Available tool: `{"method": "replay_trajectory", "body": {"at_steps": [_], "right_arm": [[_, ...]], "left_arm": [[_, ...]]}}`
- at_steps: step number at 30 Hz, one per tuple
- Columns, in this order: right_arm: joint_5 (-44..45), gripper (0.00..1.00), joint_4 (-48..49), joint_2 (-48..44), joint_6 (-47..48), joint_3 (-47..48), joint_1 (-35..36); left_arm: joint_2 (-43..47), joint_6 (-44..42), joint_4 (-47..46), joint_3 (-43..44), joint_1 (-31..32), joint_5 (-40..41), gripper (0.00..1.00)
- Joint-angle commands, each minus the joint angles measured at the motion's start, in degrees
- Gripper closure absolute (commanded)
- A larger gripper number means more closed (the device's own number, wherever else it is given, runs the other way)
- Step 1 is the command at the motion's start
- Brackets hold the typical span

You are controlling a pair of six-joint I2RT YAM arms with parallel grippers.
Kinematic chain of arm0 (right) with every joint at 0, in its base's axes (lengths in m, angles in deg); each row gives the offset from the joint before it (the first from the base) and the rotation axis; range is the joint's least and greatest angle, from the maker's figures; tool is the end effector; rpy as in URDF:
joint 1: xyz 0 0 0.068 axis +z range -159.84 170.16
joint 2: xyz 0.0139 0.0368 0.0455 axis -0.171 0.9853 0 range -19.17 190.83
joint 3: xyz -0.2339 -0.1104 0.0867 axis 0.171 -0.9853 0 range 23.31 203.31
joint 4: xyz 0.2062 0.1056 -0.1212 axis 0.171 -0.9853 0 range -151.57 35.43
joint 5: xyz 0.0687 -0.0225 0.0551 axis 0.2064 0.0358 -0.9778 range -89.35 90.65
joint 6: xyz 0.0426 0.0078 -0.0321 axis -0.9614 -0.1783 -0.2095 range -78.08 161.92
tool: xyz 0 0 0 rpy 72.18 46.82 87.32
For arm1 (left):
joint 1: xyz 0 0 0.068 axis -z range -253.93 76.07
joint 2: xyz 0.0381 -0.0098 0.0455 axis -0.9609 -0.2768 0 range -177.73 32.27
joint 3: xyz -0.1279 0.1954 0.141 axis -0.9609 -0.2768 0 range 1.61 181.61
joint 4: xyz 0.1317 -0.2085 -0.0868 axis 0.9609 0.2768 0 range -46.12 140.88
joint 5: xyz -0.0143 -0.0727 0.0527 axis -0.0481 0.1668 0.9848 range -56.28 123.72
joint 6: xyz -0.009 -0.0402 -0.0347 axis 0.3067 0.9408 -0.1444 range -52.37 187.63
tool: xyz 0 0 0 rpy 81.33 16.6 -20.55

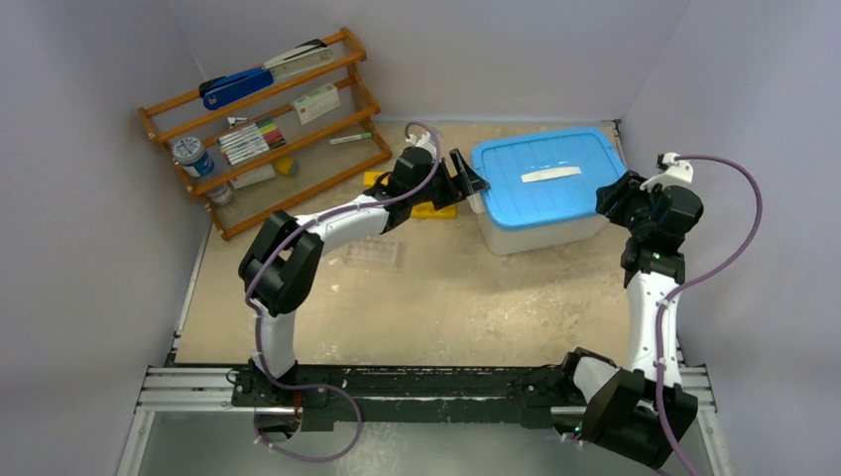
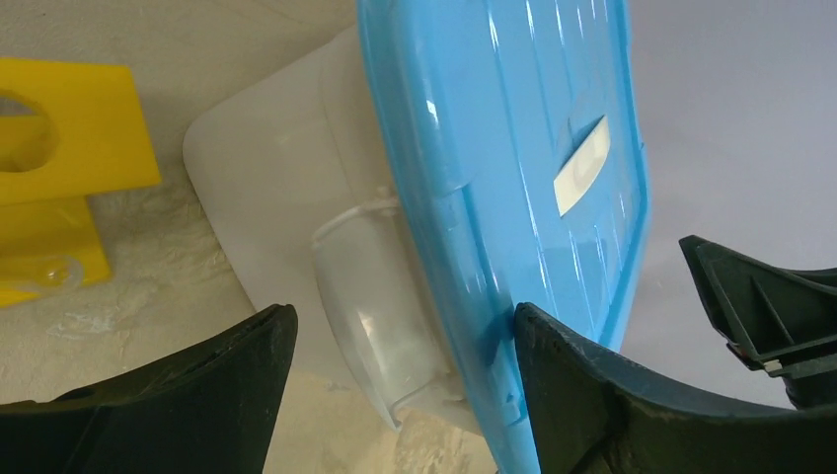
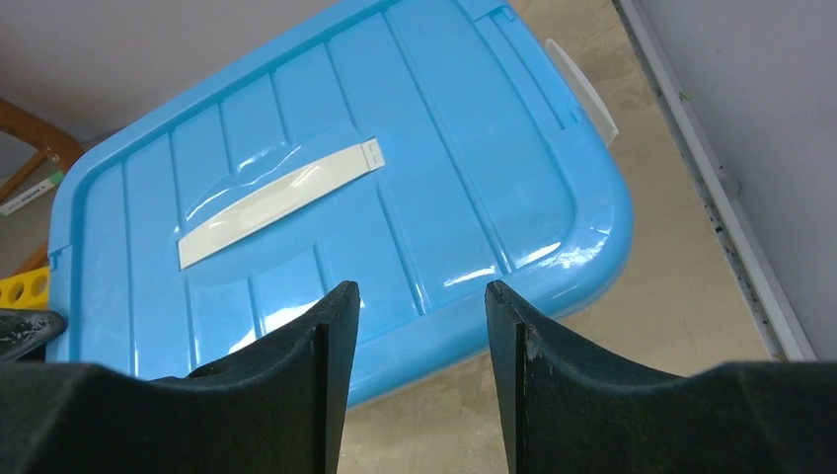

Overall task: Organize the chemistry lab equipment
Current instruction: Close the lid of the storage box.

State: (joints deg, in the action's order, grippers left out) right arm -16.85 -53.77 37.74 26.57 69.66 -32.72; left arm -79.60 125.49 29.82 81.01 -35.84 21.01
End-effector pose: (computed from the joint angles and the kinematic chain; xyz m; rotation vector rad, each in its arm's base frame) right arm 0.2199 -0.0812 0.3305 0.3527 1.7000 0.1692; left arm 0.3575 -0.2902 0.2432 -0.1959 2.1141 -1.2913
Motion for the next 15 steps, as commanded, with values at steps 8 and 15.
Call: {"method": "replay_trajectory", "body": {"at_steps": [8,15], "right_arm": [[0.06,0.47,3.91,0.56,0.64,-0.74,0.22],[-0.05,0.47,3.96,0.64,0.7,-0.56,0.25]], "left_arm": [[0.23,-3.52,5.21,7.74,1.49,0.54,0.41],[-1.31,-0.41,2.44,6.11,1.8,-0.71,0.26]]}}
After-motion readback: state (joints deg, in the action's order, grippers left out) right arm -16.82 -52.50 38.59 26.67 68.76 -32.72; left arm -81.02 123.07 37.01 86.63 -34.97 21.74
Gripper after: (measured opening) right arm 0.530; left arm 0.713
